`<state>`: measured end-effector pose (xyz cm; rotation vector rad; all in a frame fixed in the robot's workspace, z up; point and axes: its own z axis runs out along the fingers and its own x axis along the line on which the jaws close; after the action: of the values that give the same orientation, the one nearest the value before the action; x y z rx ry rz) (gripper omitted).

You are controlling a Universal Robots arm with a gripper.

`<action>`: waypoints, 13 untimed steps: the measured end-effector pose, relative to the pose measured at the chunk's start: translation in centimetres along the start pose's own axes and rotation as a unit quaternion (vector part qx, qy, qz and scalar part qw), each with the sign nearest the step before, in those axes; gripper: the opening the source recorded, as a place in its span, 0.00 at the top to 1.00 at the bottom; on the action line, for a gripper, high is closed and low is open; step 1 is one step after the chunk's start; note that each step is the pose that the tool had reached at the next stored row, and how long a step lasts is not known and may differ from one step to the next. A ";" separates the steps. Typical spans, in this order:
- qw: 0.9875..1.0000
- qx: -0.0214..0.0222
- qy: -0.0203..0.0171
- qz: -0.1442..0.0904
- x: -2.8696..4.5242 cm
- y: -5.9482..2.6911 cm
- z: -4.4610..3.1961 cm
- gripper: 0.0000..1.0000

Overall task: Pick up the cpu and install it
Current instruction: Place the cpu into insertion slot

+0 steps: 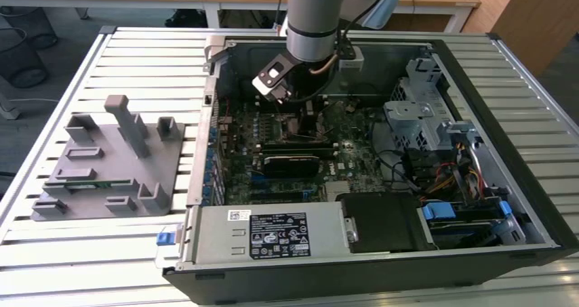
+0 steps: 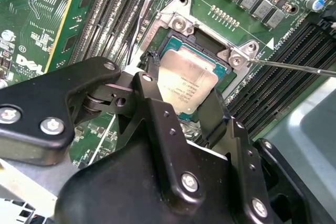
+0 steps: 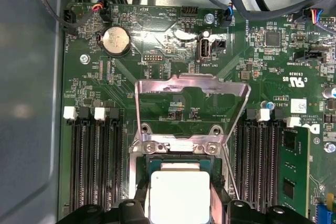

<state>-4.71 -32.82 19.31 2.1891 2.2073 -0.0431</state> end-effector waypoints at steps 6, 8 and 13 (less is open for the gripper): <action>1.000 0.000 0.000 0.000 0.00 0.01 0.10 0.46; 1.000 0.000 0.000 0.000 0.01 0.01 0.12 0.46; 1.000 0.000 0.000 0.000 0.02 0.02 0.25 0.45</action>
<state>-4.68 -32.80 19.06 2.1894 2.2073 -0.0414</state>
